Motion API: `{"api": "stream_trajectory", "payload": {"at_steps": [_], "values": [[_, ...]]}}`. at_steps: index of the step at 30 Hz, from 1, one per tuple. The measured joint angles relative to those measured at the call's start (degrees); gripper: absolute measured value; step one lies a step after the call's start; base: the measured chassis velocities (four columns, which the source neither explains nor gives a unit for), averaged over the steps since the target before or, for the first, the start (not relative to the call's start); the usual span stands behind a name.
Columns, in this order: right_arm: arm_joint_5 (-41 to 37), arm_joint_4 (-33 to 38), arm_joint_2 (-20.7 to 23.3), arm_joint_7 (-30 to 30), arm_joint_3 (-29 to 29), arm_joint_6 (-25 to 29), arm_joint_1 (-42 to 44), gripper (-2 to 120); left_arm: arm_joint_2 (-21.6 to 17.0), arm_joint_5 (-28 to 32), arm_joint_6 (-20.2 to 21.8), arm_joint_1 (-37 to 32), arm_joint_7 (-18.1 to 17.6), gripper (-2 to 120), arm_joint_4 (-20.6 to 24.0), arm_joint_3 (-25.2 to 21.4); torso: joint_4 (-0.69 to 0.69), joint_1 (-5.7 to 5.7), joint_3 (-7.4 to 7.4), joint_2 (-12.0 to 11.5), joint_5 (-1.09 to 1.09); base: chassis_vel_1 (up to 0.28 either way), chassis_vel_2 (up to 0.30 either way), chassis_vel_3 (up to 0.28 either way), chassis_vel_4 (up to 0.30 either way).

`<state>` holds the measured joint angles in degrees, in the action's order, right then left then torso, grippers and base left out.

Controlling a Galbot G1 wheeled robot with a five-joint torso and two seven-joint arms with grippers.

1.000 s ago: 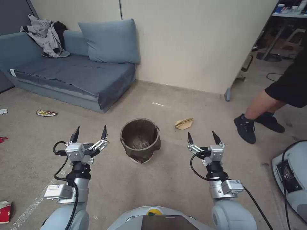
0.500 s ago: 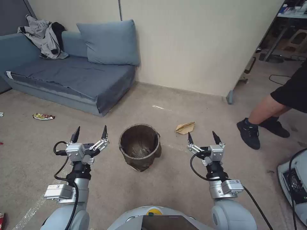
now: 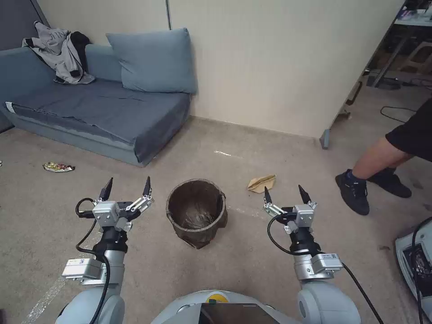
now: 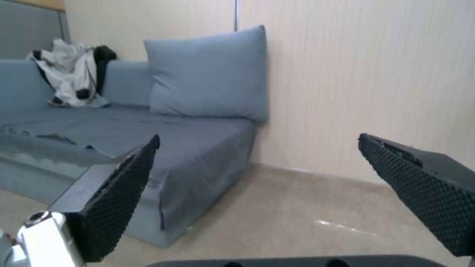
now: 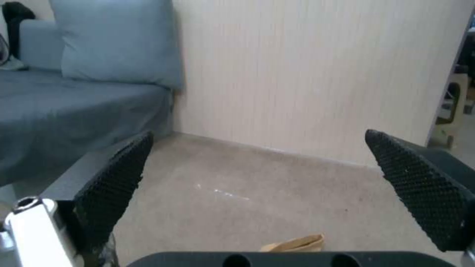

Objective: Pick up the trash bin, then pick up the garbage from the floor and place it into the trash bin.

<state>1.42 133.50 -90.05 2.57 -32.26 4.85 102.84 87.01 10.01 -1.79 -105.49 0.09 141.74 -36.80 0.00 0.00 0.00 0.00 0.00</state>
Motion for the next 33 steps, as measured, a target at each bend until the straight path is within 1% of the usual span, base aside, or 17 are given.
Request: {"api": "stream_trajectory", "payload": {"at_steps": [3, 6, 7, 9, 11, 13, 16, 20, 22, 23, 25, 26, 27, 28, 31, 32, 33], "values": [[-0.02, -0.27, 0.26, -0.05, -0.13, 0.01, -0.11, 100, -0.97, 0.97, 0.96, 0.65, -0.07, 100, -0.41, -0.1, 0.0, 0.0, 0.0, 0.0, 0.0, 0.0, 0.0, 0.0, 0.0], [-0.16, -0.51, 0.78, -0.36, -0.34, -0.19, -0.4, 100, -3.41, 2.13, 2.16, 1.5, -0.14, 100, -1.33, -0.52, 0.01, 0.0, 0.0, 0.0, 0.0, 0.0, 0.0, 0.0, 0.0], [-0.16, -0.51, 0.78, -0.36, -0.34, -0.19, -0.4, 100, -3.41, 2.13, 2.16, 1.5, -0.14, 100, -1.33, -0.52, 0.01, 0.0, 0.0, 0.0, 0.0, 0.0, 0.0, 0.0, 0.0], [-0.16, -0.75, 1.23, -0.54, -0.49, -0.37, -0.44, 100, -5.43, 2.66, 2.7, 2.04, -0.16, 100, -2.1, -0.79, 0.0, 0.0, 0.0, 0.0, -0.01, 0.0, 0.0, 0.0, 0.0], [-0.21, -1.18, 2.25, -0.72, -0.64, -0.64, -0.47, 100, -7.87, 4.34, 4.18, 2.81, -0.3, 100, -2.67, -1.08, 0.0, 0.0, 0.0, 0.0, -0.01, 0.0, 0.0, 0.0, 0.0], [-0.3, -1.39, 2.64, -0.73, -0.66, -0.68, -0.56, 100, -8.66, 5.13, 4.96, 3.1, -0.45, 100, -2.82, -1.17, 0.0, 0.0, 0.0, 0.0, -0.01, 0.0, 0.0, 0.0, 0.0], [-1.12, -3.11, 4.42, -0.96, -0.69, -0.9, -1.85, 100, -10.95, 7.21, 6.73, 4.03, -1.67, 100, -3.91, -1.01, 0.0, 0.0, 0.0, 0.0, 0.0, 0.0, 0.0, 0.0, 0.0], [-1.71, -4.6, 5.7, -1.0, -0.67, -1.29, -3.52, 100, -12.29, 7.46, 7.68, 4.81, -2.04, 100, -5.48, -0.64, 0.01, 0.0, 0.0, 0.0, 0.0, 0.0, 0.0, 0.0, 0.0], [-2.29, -5.28, 6.67, -1.01, -0.52, -1.9, -4.52, 100, -13.07, 8.2, 9.26, 5.68, -2.4, 100, -6.57, -0.12, 0.01, 0.0, 0.0, 0.0, -0.01, 0.0, 0.0, 0.0, 0.0], [-2.29, -5.28, 6.67, -1.01, -0.52, -1.9, -4.52, 100, -13.07, 8.2, 9.26, 5.68, -2.4, 100, -6.57, -0.12, 0.01, 0.0, 0.0, 0.0, -0.01, 0.0, 0.0, 0.0, 0.0], [-2.62, -5.68, 7.33, -0.95, -0.39, -2.29, -5.07, 100, -13.52, 9.85, 10.69, 6.27, -2.83, 100, -7.0, 0.21, 0.01, 0.0, 0.0, 0.0, -0.01, 0.0, 0.0, 0.0, 0.0], [-2.74, -5.94, 7.7, -0.89, -0.41, -2.43, -5.31, 100, -13.99, 11.47, 12.11, 6.88, -3.36, 100, -7.13, 0.55, 0.02, 0.0, 0.0, 0.0, 0.0, 0.0, 0.0, 0.0, 0.0], [-2.93, -6.15, 7.87, -0.85, -0.66, -2.44, -5.33, 100, -15.17, 14.16, 14.52, 8.29, -4.11, 100, -7.45, 1.12, 0.02, 0.0, 0.0, 0.0, 0.0, 0.0, 0.0, 0.0, 0.0], [-2.93, -6.15, 7.87, -0.85, -0.66, -2.44, -5.33, 100, -15.17, 14.16, 14.52, 8.29, -4.11, 100, -7.45, 1.12, 0.02, 0.0, 0.0, 0.0, 0.0, 0.0, 0.0, 0.0, 0.0], [-3.36, -6.23, 7.92, -0.95, -1.09, -2.44, -5.33, 100, -17.44, 17.58, 17.83, 11.28, -4.73, 100, -8.95, 1.76, -0.02, 0.0, 0.0, 0.0, -0.01, 0.0, 0.0, 0.0, 0.0], [-3.36, -6.23, 7.92, -0.95, -1.09, -2.44, -5.33, 100, -17.44, 17.58, 17.83, 11.28, -4.73, 100, -8.95, 1.76, -0.02, 0.0, 0.0, 0.0, -0.01, 0.0, 0.0, 0.0, 0.0], [-3.37, -6.25, 7.89, -0.95, -1.14, -2.44, -5.33, 100, -18.17, 18.55, 18.81, 12.13, -4.95, 100, -9.53, 1.99, 0.0, 0.0, 0.0, 0.0, 0.0, 0.0, 0.0, 0.0, 0.0]]}}
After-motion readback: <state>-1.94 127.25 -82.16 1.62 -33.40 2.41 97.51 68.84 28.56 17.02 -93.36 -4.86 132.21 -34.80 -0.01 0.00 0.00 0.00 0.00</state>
